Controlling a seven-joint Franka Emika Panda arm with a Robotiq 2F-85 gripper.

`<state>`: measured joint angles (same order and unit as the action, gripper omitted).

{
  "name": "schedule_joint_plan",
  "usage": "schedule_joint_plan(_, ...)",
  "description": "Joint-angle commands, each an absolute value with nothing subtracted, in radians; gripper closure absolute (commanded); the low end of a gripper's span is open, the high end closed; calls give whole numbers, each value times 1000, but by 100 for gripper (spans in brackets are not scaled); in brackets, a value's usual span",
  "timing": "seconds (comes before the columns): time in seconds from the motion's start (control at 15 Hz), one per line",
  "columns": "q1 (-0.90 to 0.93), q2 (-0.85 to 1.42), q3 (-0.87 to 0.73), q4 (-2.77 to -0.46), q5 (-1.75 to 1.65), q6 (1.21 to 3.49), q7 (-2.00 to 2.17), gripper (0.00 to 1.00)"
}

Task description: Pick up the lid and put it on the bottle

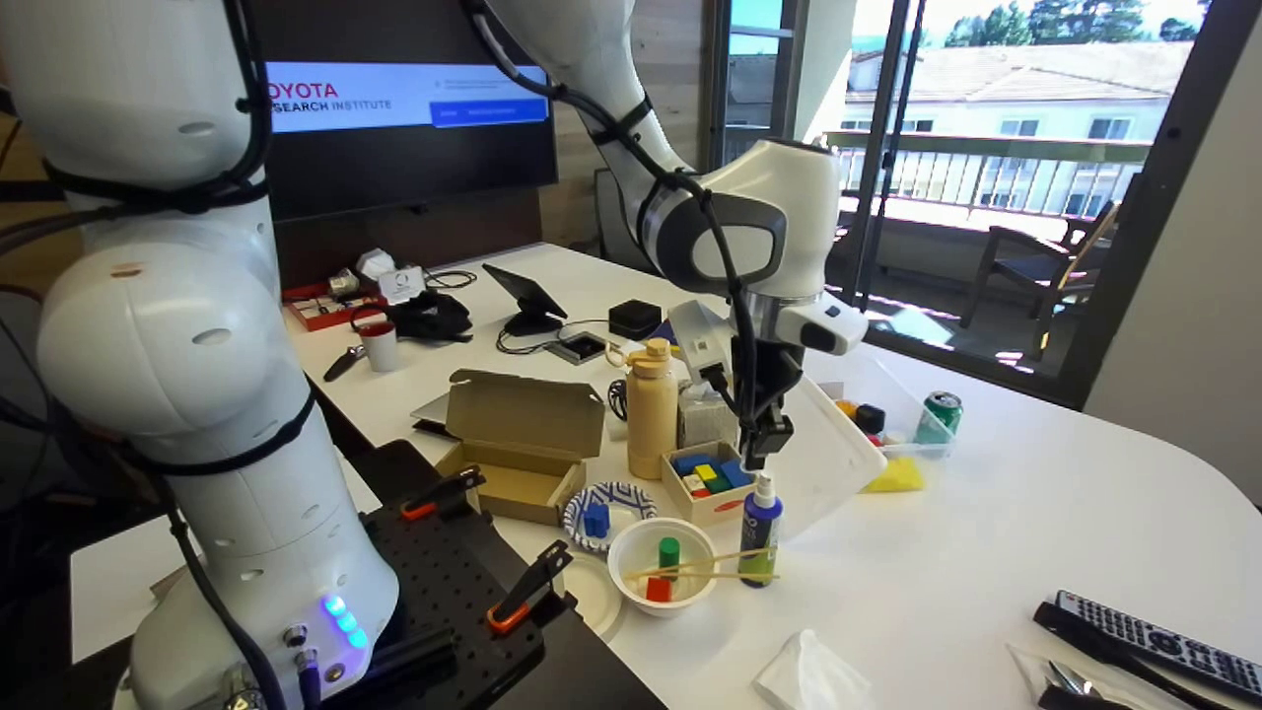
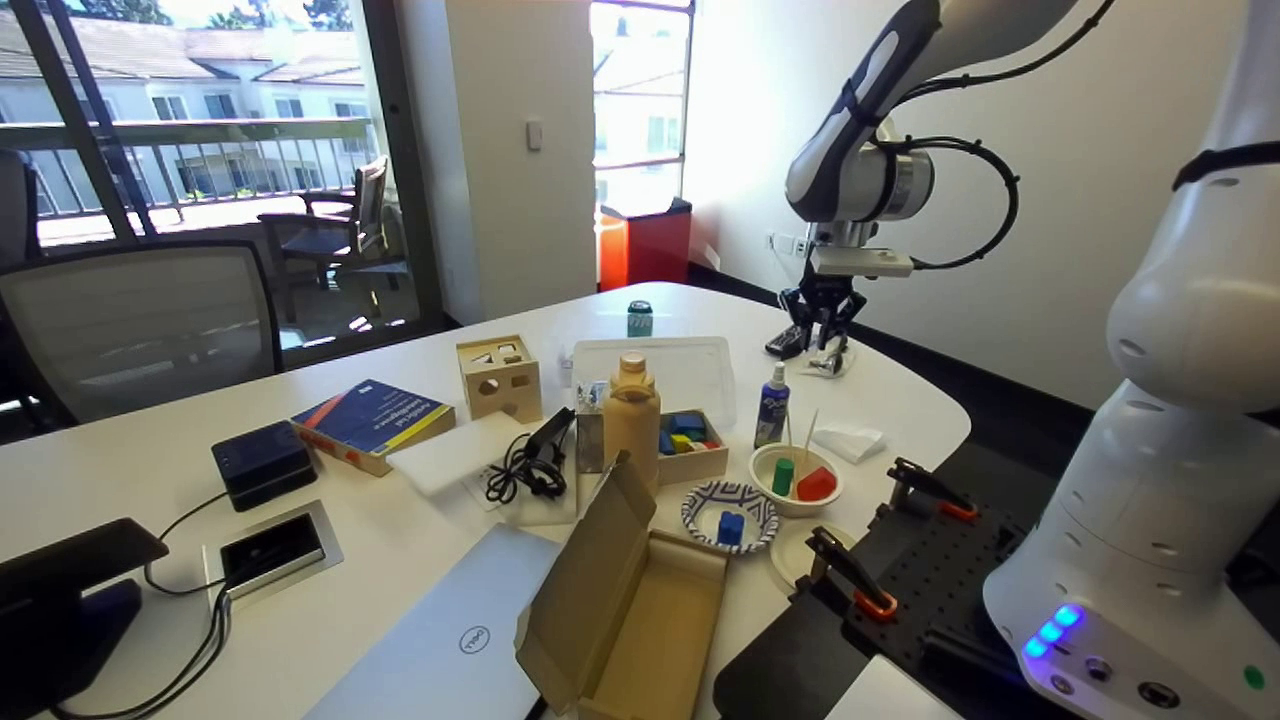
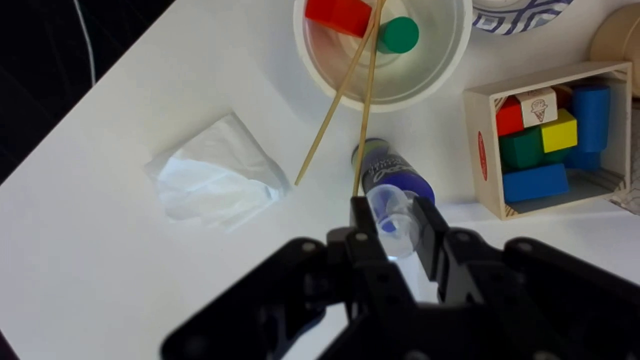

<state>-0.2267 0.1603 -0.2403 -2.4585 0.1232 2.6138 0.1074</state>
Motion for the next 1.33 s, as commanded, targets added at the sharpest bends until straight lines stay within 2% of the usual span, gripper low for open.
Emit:
schedule_joint_plan(0.0,-225,167,-224,-2460,138,2671,94,94)
schedule_joint_plan(1.27,-272,352,-163,-2275,220,2624,-9,94)
